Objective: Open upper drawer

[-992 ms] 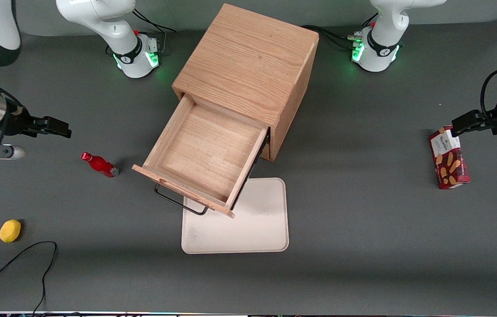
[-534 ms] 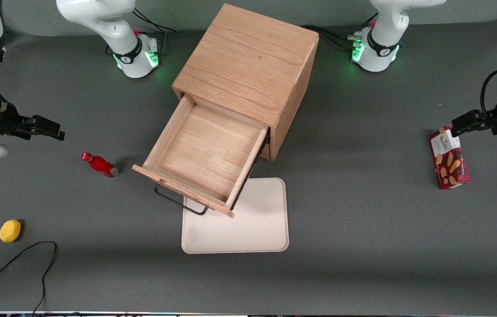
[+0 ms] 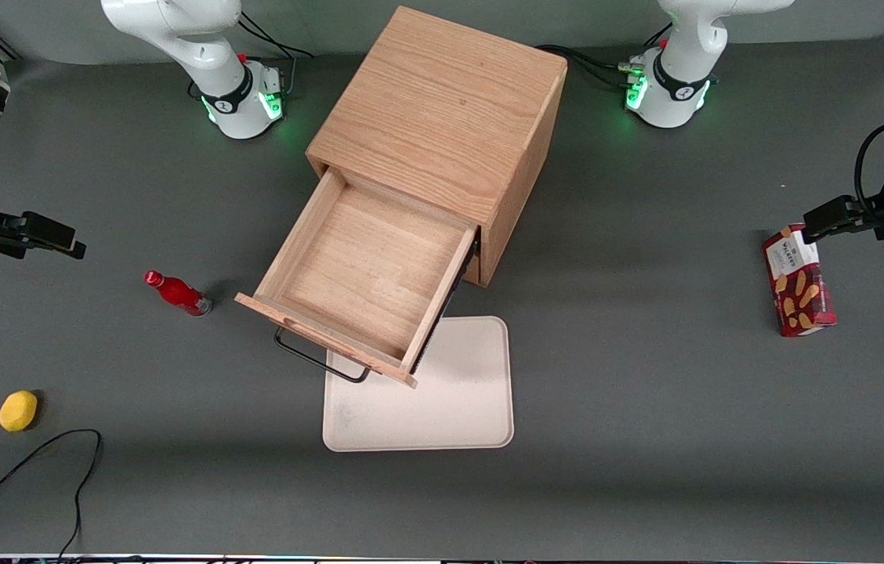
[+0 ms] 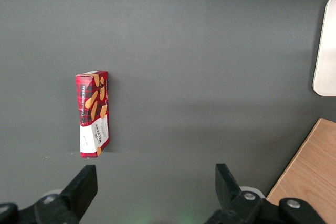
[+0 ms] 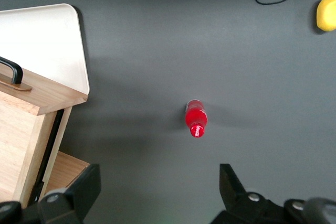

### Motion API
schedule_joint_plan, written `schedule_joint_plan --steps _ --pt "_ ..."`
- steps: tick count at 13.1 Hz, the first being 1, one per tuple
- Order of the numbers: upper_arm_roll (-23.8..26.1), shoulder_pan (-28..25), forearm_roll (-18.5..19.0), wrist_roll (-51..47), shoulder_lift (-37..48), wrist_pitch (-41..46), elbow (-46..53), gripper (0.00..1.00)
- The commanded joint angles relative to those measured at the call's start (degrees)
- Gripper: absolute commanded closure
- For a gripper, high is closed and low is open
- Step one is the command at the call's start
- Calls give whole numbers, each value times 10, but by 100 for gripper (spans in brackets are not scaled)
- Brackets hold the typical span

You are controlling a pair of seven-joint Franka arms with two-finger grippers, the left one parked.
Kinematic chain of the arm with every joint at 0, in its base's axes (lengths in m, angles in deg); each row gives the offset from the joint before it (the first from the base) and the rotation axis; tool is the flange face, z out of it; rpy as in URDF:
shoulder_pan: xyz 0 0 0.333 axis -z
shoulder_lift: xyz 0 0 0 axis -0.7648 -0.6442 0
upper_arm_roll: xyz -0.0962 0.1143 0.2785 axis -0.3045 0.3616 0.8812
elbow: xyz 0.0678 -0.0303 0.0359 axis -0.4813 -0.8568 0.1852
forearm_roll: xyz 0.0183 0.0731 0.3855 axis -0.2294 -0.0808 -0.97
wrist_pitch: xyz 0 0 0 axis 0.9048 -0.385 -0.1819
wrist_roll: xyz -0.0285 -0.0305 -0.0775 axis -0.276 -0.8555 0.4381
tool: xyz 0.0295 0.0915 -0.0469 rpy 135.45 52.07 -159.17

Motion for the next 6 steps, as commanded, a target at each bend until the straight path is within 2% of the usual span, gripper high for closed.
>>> schedule_joint_plan --steps 1,6 --pt "8 4 -9 12 -10 8 27 0" --pt "4 -8 -8 11 -11 8 28 0"
